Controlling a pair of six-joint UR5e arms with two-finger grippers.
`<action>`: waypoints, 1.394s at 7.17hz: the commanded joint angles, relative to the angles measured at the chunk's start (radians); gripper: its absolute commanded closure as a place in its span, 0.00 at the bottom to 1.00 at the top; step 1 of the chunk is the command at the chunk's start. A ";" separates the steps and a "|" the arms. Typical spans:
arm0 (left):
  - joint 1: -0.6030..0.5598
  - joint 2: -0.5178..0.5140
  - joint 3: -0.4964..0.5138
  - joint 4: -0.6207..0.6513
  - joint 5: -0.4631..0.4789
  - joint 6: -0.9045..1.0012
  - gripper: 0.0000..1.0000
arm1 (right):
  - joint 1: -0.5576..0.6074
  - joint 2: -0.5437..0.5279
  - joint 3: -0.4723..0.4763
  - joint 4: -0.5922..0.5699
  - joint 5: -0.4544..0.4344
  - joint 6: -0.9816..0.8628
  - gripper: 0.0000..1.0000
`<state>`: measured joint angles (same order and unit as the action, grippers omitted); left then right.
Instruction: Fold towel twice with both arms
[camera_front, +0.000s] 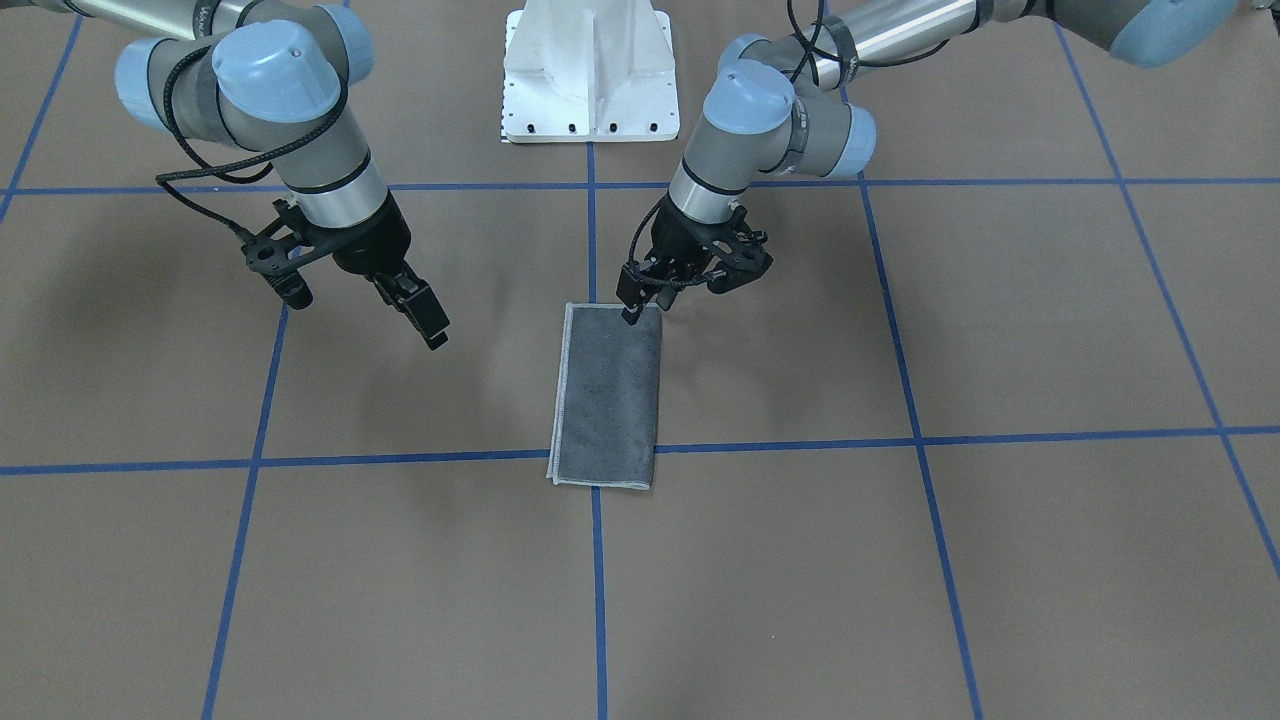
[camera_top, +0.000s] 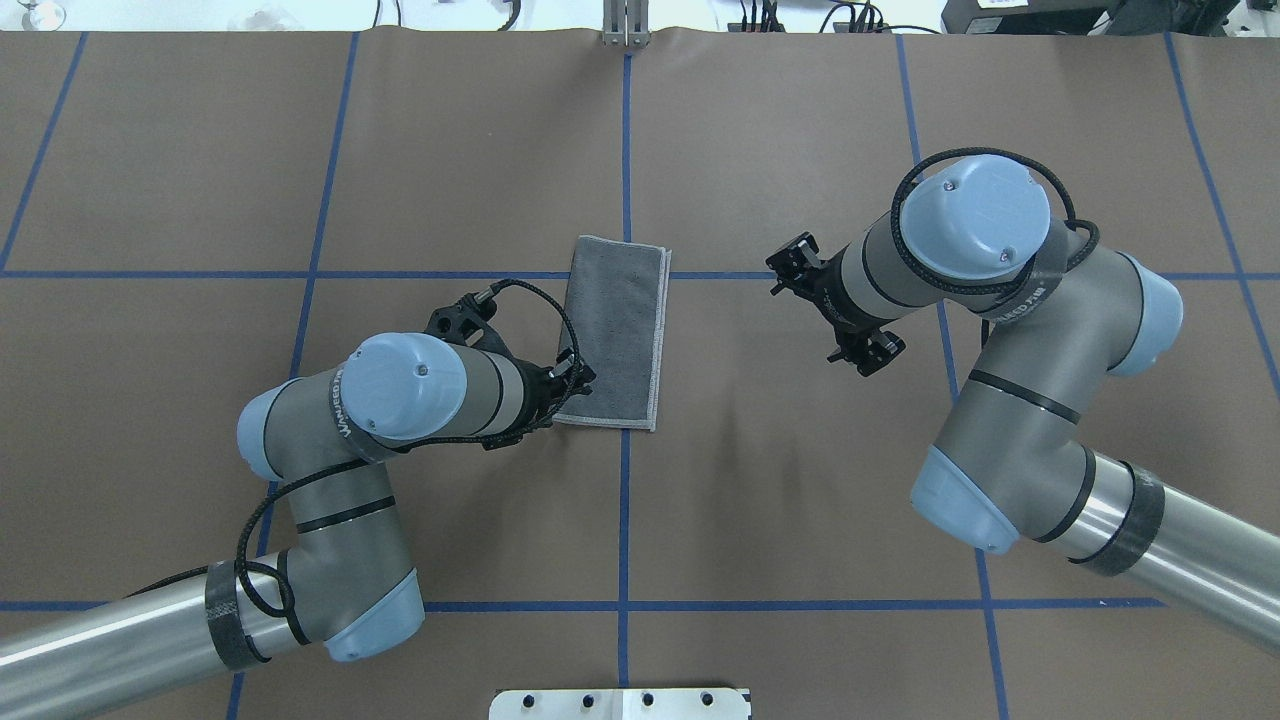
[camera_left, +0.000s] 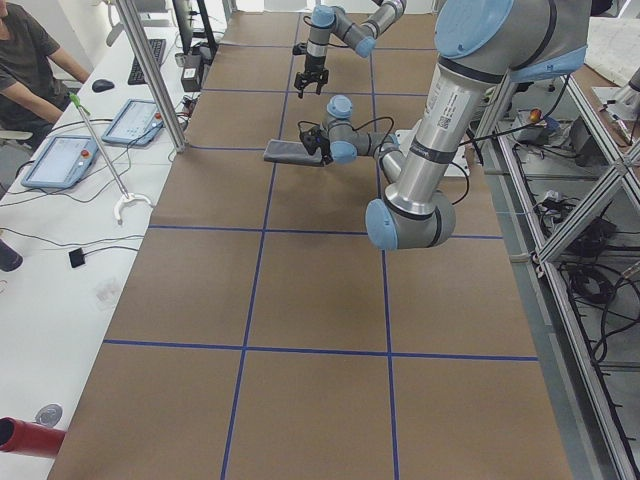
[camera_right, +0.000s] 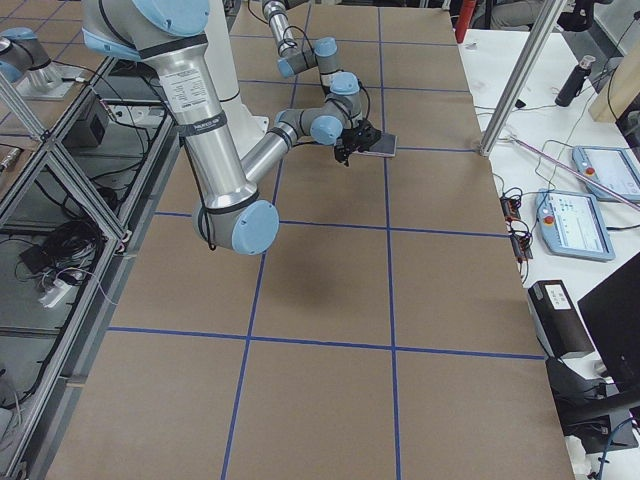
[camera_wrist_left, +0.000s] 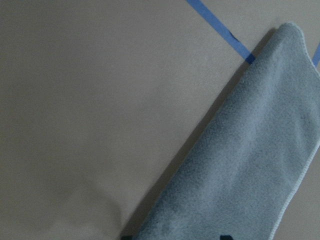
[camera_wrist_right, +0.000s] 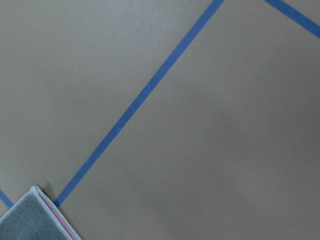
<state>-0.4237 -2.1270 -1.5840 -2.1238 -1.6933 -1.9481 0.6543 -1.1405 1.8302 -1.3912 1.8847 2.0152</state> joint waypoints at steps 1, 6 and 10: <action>0.011 0.012 -0.002 0.001 0.003 0.000 0.35 | 0.001 -0.001 0.000 -0.002 0.001 0.000 0.00; 0.019 0.001 0.007 0.001 0.003 -0.002 1.00 | -0.004 -0.021 0.000 -0.003 0.002 -0.009 0.00; 0.013 0.012 -0.049 0.002 0.003 -0.005 1.00 | -0.004 -0.045 0.001 0.001 -0.004 -0.012 0.00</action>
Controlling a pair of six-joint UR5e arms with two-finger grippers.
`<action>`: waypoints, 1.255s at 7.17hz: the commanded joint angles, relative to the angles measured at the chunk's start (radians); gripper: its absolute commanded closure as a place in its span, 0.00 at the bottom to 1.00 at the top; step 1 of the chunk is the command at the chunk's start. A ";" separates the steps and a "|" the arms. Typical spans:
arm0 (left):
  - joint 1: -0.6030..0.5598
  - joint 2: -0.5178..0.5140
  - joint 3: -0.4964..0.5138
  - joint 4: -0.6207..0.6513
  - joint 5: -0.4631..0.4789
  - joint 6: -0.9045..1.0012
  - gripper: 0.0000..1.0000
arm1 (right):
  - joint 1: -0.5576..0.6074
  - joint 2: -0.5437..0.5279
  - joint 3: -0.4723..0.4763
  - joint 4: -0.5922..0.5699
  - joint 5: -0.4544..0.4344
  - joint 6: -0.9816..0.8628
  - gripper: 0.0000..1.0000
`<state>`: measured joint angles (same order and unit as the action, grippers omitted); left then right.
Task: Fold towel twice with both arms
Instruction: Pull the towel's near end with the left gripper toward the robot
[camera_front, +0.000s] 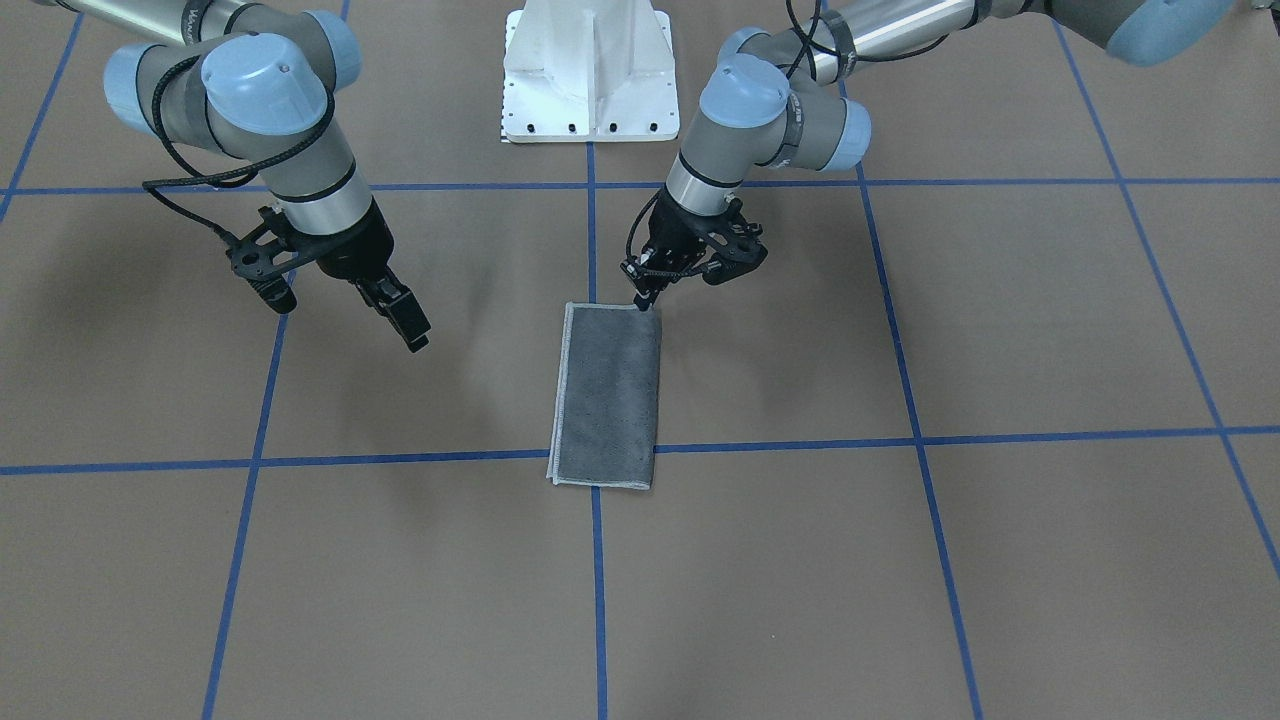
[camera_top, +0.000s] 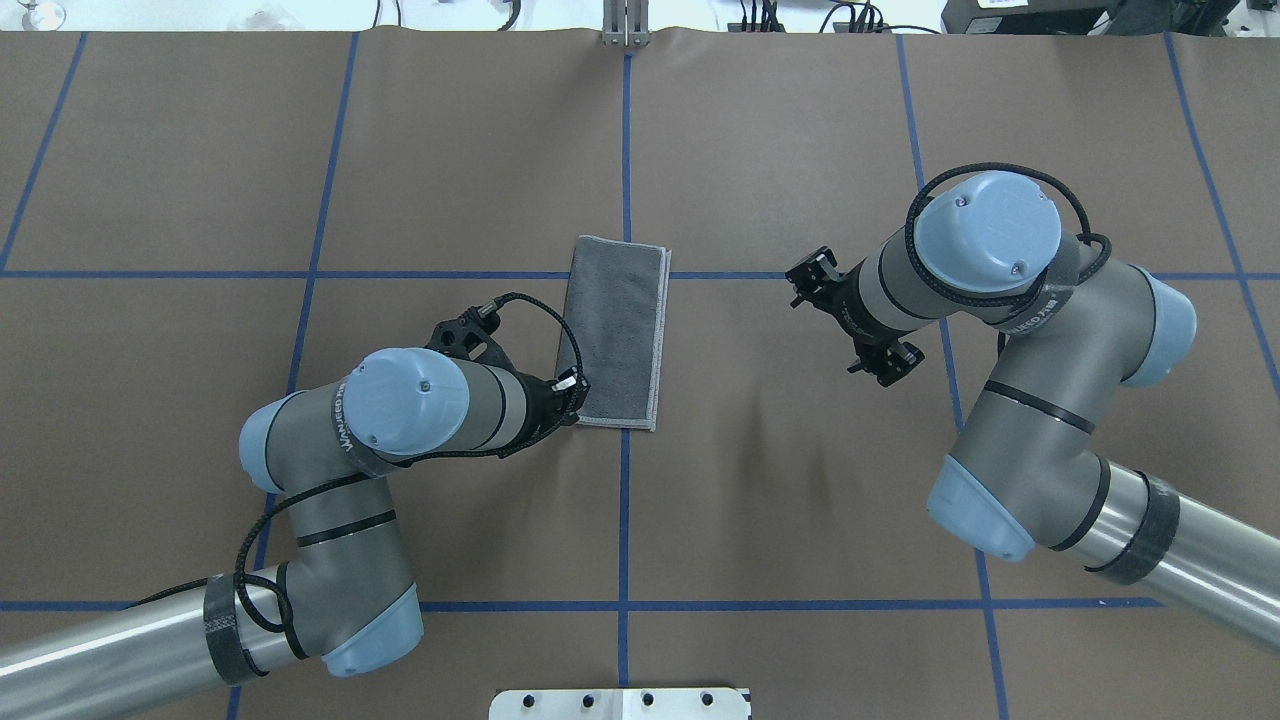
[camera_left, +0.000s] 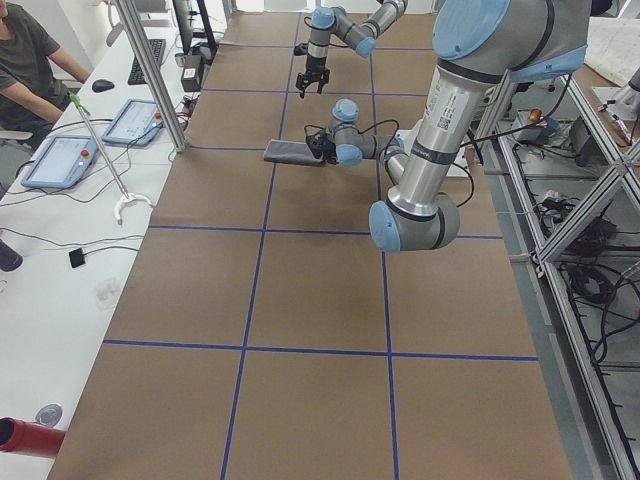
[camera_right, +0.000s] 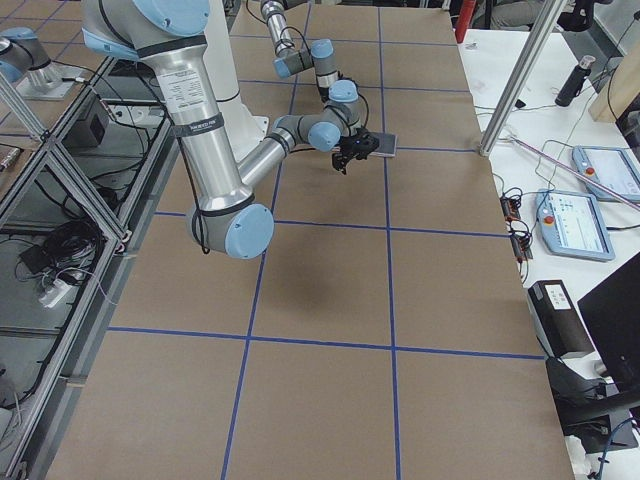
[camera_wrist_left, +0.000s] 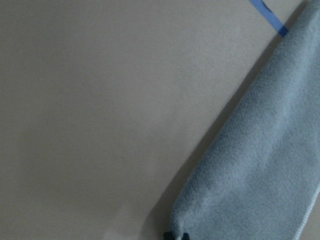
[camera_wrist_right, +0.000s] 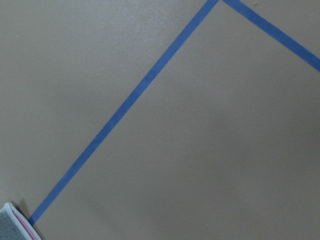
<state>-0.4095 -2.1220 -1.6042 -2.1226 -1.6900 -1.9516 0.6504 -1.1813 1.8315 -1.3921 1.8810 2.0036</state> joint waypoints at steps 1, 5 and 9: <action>0.000 0.008 -0.043 0.003 0.001 -0.050 1.00 | 0.000 -0.005 0.002 0.002 0.000 0.000 0.00; 0.134 0.098 -0.167 0.006 0.097 -0.122 1.00 | 0.002 -0.005 0.008 0.001 0.000 0.000 0.00; 0.153 0.259 -0.305 0.004 0.098 -0.113 1.00 | 0.002 -0.004 0.008 0.001 0.000 0.000 0.00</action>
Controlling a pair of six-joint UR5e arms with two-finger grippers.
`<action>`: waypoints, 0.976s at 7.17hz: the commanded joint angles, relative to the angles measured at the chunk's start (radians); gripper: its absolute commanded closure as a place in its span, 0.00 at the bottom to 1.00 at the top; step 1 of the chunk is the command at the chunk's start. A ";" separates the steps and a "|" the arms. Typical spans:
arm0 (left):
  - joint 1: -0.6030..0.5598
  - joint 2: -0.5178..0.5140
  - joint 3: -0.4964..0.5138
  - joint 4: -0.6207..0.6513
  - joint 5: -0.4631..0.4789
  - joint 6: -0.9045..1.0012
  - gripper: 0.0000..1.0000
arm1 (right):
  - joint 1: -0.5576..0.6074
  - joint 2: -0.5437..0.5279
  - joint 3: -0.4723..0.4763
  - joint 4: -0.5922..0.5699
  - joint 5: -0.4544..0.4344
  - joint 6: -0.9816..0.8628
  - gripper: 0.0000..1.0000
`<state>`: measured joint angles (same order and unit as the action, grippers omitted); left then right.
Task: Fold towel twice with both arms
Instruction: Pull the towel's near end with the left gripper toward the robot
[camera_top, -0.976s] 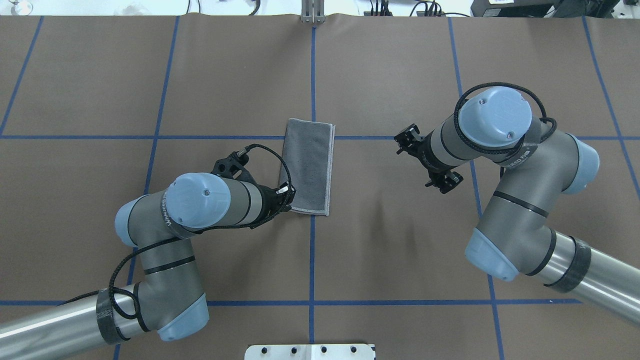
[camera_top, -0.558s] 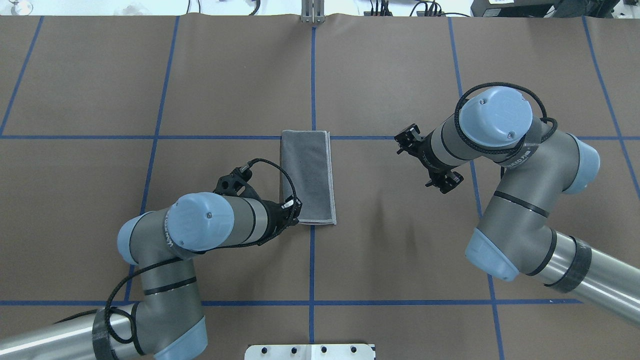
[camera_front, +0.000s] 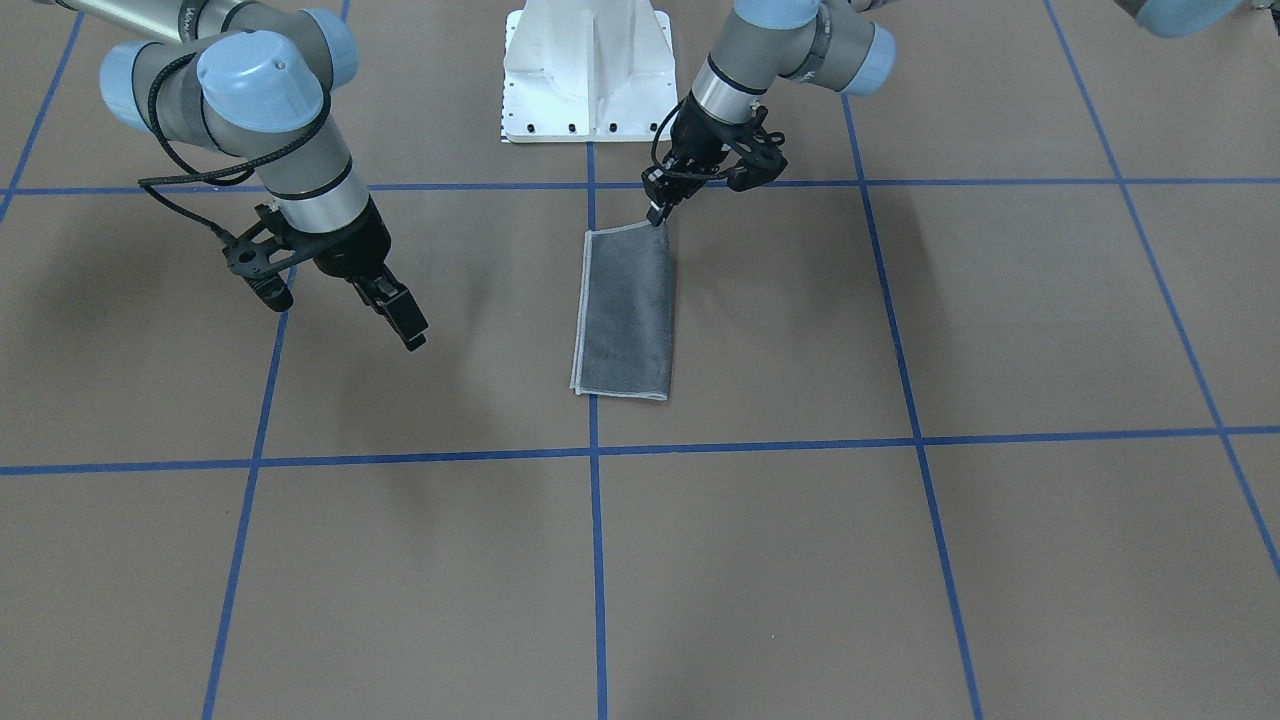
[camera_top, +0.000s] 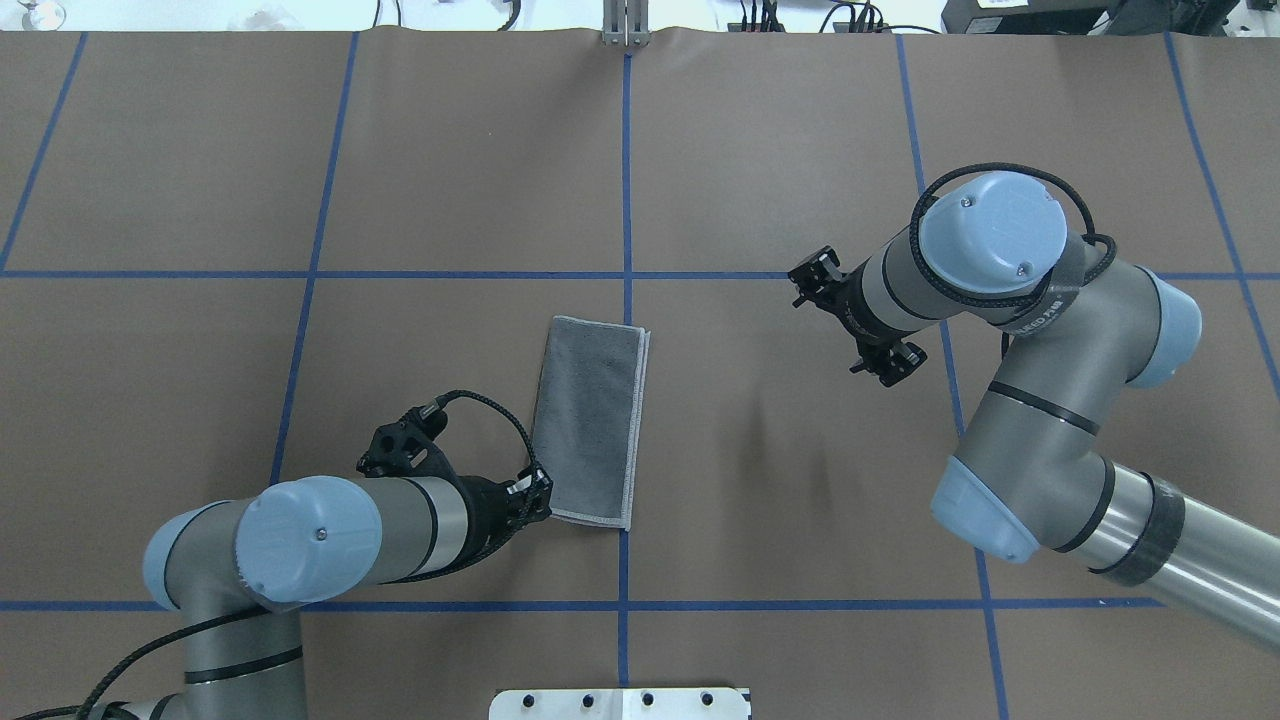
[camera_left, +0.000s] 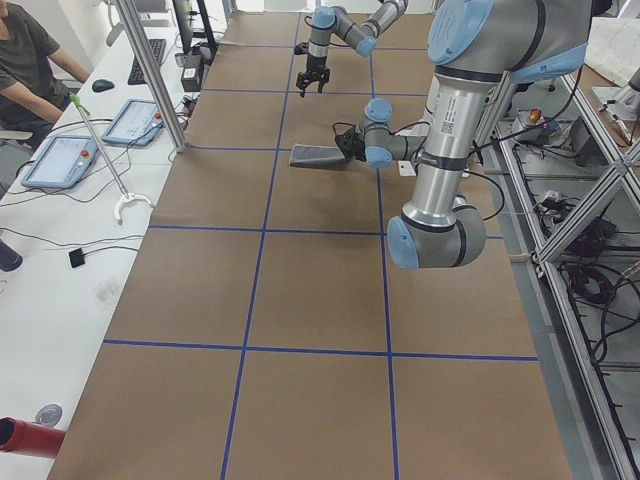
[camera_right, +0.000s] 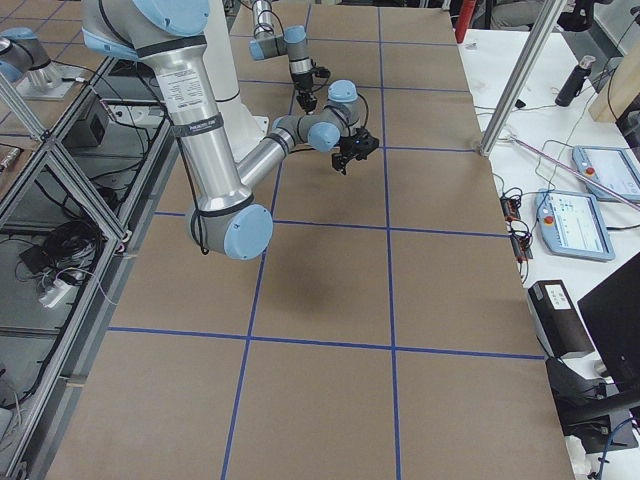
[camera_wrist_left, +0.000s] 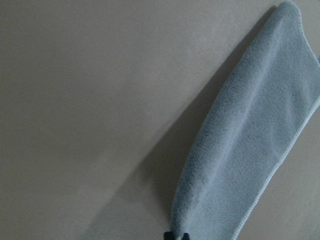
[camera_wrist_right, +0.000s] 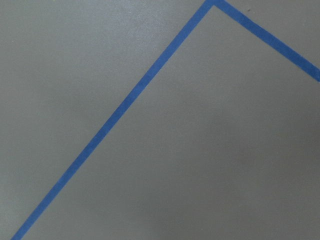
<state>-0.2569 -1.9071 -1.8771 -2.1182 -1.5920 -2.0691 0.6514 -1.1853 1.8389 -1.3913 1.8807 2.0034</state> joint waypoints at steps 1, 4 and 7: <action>0.001 0.052 -0.027 0.001 0.000 0.006 1.00 | 0.001 0.000 -0.003 0.000 0.000 0.000 0.00; -0.031 -0.022 0.039 0.004 0.015 0.004 1.00 | 0.054 -0.016 -0.004 -0.005 0.012 -0.002 0.00; -0.114 -0.249 0.178 0.107 0.020 0.004 1.00 | 0.060 -0.020 -0.017 -0.006 0.006 -0.018 0.00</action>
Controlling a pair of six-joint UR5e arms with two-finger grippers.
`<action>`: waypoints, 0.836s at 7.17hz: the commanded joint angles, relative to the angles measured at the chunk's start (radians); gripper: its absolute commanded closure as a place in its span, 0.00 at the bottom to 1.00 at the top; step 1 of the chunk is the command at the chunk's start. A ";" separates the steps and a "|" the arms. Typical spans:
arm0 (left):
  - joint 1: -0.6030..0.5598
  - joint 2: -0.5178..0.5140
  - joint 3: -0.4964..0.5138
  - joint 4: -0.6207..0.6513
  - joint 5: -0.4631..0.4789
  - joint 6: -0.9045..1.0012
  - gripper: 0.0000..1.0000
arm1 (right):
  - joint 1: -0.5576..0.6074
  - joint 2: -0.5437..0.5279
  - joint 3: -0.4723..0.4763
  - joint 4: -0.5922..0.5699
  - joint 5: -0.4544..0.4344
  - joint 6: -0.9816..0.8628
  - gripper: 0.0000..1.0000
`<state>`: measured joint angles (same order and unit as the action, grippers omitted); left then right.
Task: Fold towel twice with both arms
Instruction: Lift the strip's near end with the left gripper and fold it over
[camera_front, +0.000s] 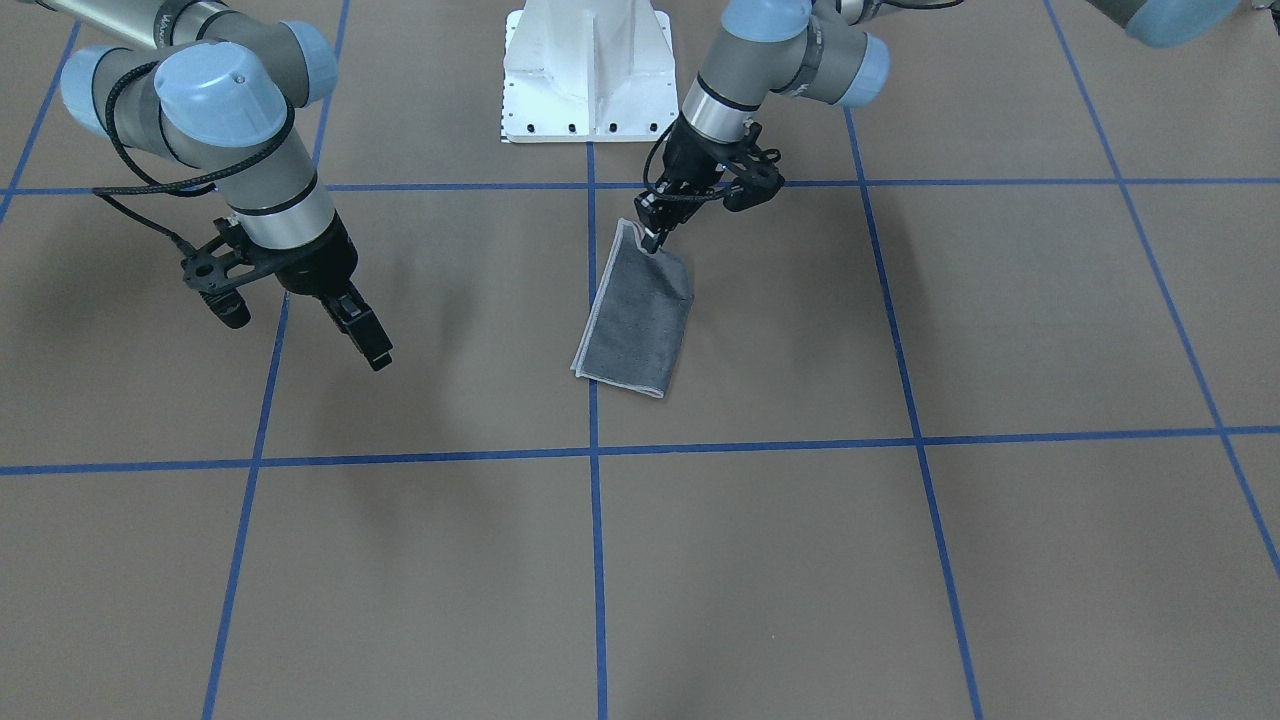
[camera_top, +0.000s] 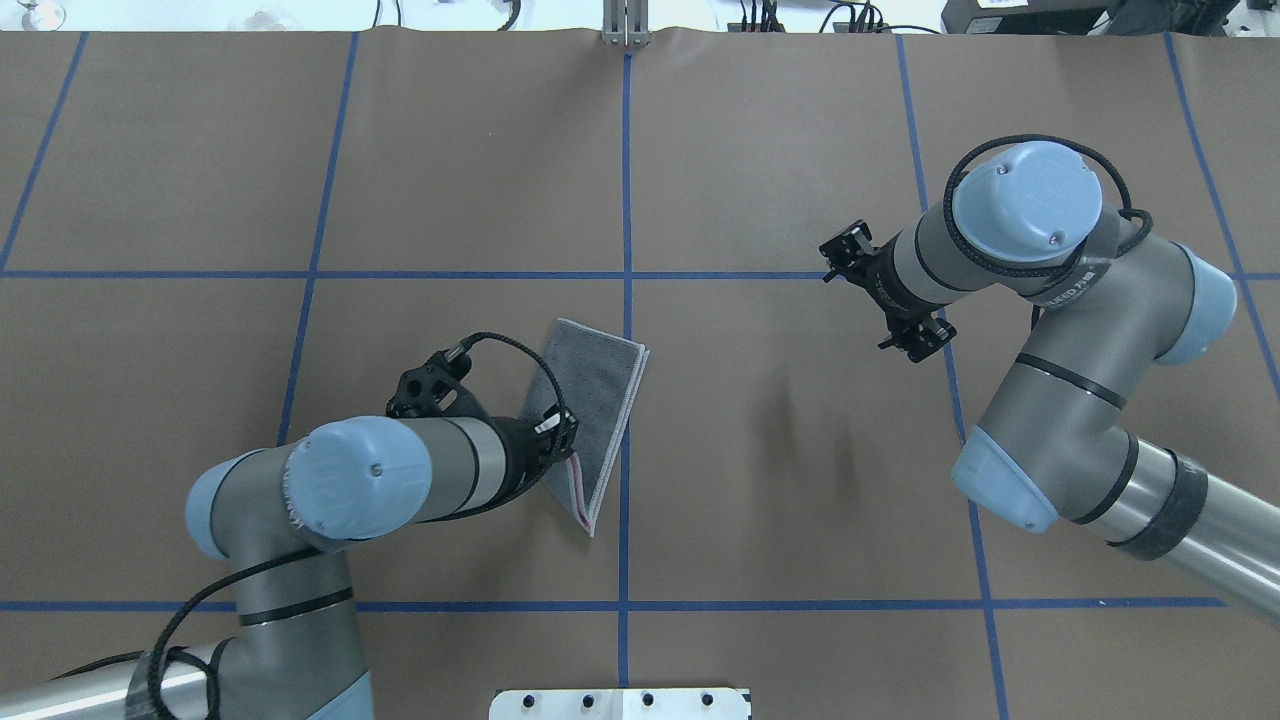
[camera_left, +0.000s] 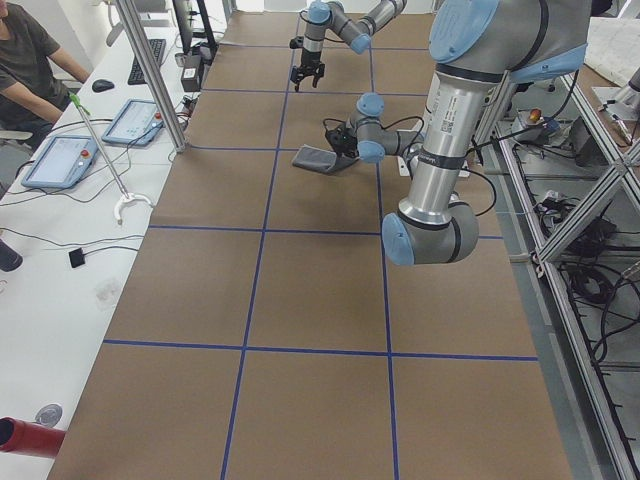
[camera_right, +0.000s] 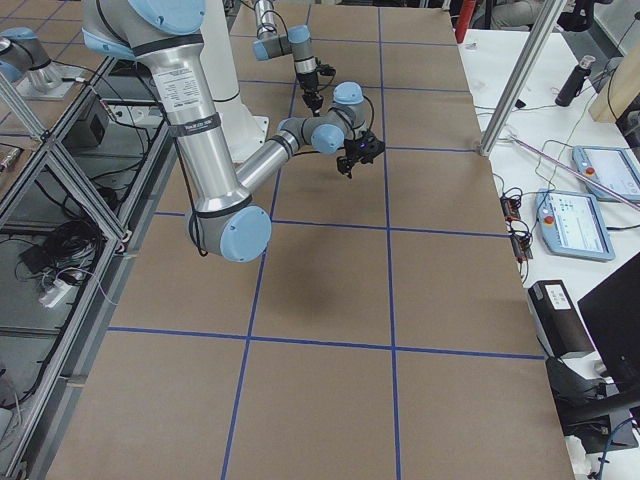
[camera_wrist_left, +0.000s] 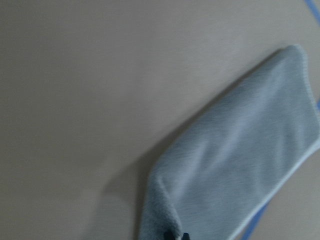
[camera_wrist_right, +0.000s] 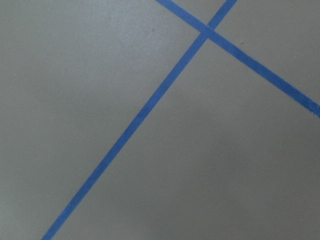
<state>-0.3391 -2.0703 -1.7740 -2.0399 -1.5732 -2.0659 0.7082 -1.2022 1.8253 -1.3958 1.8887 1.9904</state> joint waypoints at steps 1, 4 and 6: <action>-0.059 -0.137 0.141 0.027 -0.001 0.003 1.00 | 0.002 -0.007 -0.018 0.003 -0.006 -0.007 0.00; -0.121 -0.189 0.223 0.018 -0.005 0.006 1.00 | 0.000 -0.016 -0.041 0.009 -0.008 -0.005 0.00; -0.146 -0.205 0.255 0.018 -0.007 0.007 1.00 | -0.001 -0.014 -0.044 0.009 -0.010 -0.005 0.00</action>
<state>-0.4710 -2.2659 -1.5399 -2.0217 -1.5792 -2.0593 0.7078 -1.2166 1.7827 -1.3869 1.8797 1.9848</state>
